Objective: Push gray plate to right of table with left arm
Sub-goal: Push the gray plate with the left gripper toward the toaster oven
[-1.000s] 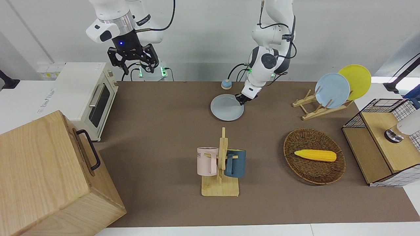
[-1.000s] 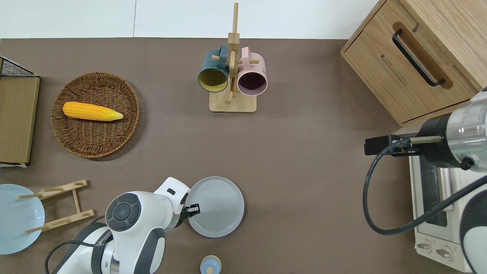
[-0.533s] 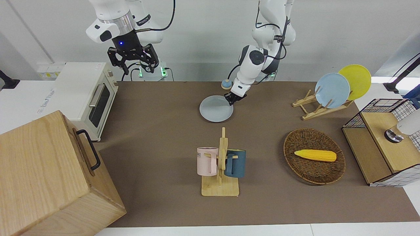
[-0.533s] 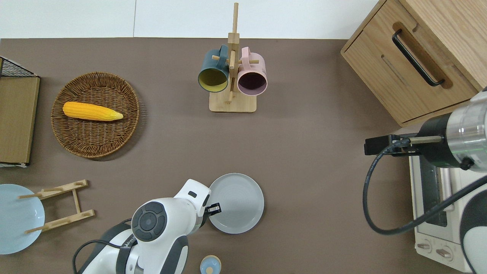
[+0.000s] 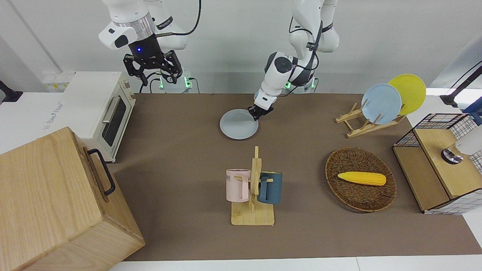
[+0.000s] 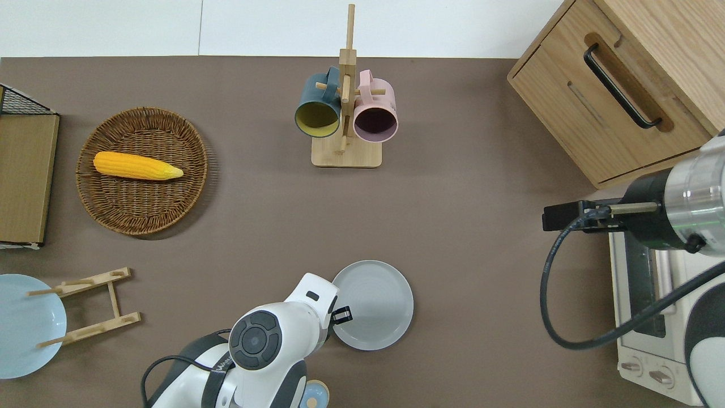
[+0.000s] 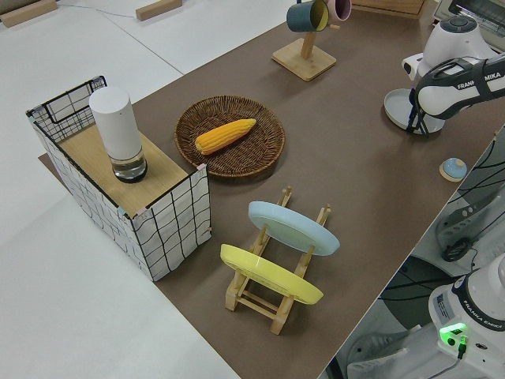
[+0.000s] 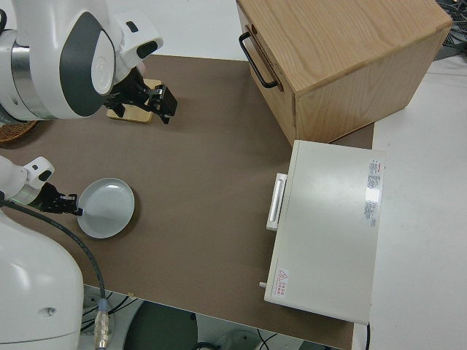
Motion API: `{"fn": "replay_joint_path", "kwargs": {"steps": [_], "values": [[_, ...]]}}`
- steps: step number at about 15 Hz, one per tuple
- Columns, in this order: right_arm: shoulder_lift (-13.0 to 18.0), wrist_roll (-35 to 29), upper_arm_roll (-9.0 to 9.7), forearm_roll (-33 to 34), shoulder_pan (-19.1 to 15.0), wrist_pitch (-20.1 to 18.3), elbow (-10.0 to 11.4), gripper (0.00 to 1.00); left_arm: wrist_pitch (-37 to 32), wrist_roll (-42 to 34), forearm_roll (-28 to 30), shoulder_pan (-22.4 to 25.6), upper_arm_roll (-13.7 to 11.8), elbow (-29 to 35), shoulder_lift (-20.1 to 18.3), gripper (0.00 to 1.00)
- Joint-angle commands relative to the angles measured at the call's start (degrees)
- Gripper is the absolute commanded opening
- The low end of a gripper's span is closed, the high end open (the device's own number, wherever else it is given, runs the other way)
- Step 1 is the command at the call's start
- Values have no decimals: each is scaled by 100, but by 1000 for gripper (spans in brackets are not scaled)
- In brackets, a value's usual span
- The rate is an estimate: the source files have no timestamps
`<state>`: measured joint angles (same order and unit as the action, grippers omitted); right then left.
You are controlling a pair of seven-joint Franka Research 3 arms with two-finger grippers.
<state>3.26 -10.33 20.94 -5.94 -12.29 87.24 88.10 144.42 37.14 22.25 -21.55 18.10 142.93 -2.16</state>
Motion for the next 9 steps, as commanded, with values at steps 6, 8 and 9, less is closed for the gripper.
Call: {"fn": "replay_joint_path", "kwargs": {"steps": [6, 8, 9], "values": [[-36, -12, 15, -92, -37, -31, -83, 996, 377, 566, 96, -121, 326, -283, 479, 0], [-36, -12, 15, -92, -37, -31, -83, 996, 377, 811, 78, -174, 405, -423, 514, 0], [-36, -12, 15, -92, -37, -31, -83, 996, 377, 899, 61, -174, 457, -502, 576, 0]]}}
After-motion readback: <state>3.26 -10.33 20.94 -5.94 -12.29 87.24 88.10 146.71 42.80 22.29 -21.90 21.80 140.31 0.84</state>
